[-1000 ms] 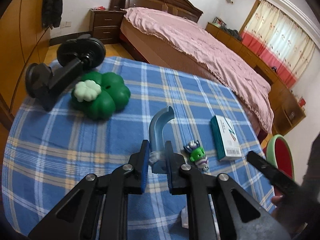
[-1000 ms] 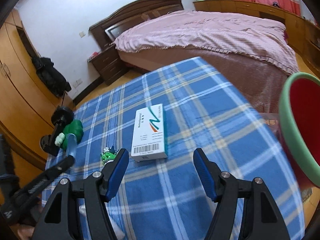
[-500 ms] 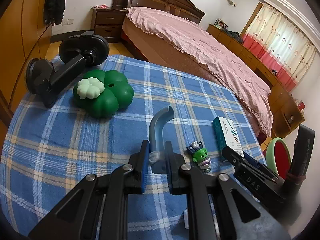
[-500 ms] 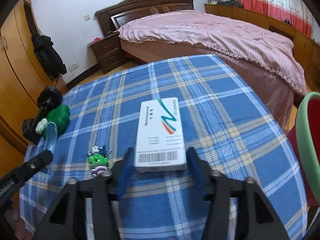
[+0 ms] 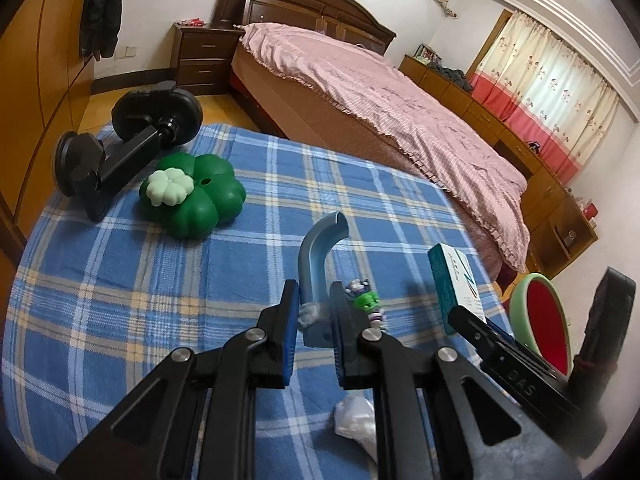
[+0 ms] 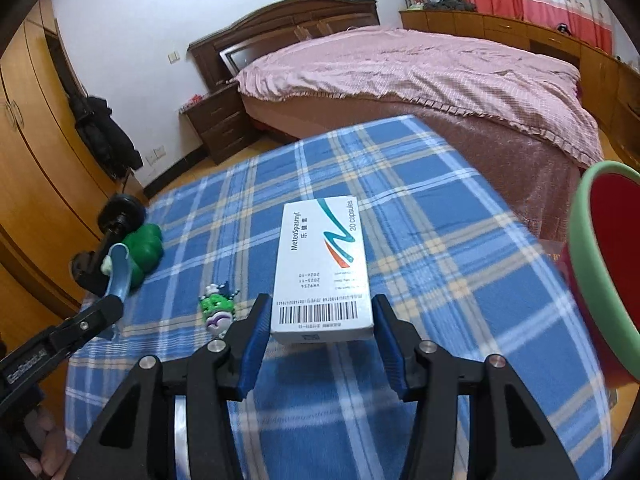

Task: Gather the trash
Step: 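Carry the blue plastic piece and white medicine box over the red bucket and release both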

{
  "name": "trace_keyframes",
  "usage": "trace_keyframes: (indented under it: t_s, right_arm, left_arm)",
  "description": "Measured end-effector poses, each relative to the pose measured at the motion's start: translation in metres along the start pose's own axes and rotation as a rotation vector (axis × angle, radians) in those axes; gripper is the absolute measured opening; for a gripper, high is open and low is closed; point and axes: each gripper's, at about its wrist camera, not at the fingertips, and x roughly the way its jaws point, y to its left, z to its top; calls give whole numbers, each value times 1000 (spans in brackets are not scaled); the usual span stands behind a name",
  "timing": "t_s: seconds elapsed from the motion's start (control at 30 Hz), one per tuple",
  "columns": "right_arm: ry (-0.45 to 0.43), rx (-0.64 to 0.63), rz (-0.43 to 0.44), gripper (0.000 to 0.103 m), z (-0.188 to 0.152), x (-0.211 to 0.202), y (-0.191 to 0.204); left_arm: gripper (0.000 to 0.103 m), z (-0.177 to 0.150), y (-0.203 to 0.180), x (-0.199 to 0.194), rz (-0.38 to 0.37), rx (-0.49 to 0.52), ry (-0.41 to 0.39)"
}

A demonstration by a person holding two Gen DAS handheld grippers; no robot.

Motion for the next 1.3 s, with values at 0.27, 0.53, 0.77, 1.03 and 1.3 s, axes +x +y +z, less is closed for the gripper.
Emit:
trace_keyframes:
  t_s: [0.27, 0.53, 0.77, 1.03, 1.3]
  right_arm:
    - [-92, 63, 14, 53, -10, -60, -19]
    - [-199, 118, 9, 53, -17, -120, -45]
    - [-263, 174, -6, 53, -26, -155, -75]
    - [-322, 245, -33, 53, -31, -180, -117]
    - [-359, 309, -89, 53, -34, -195, -167]
  left_arm:
    - [14, -4, -28, -24, -53, 51, -19]
    - [14, -13, -64, -40, -129, 97, -9]
    - [14, -16, -95, -46, -171, 145, 3]
    - [14, -17, -140, -36, -208, 206, 32]
    - [14, -23, -202, -14, -256, 309, 72]
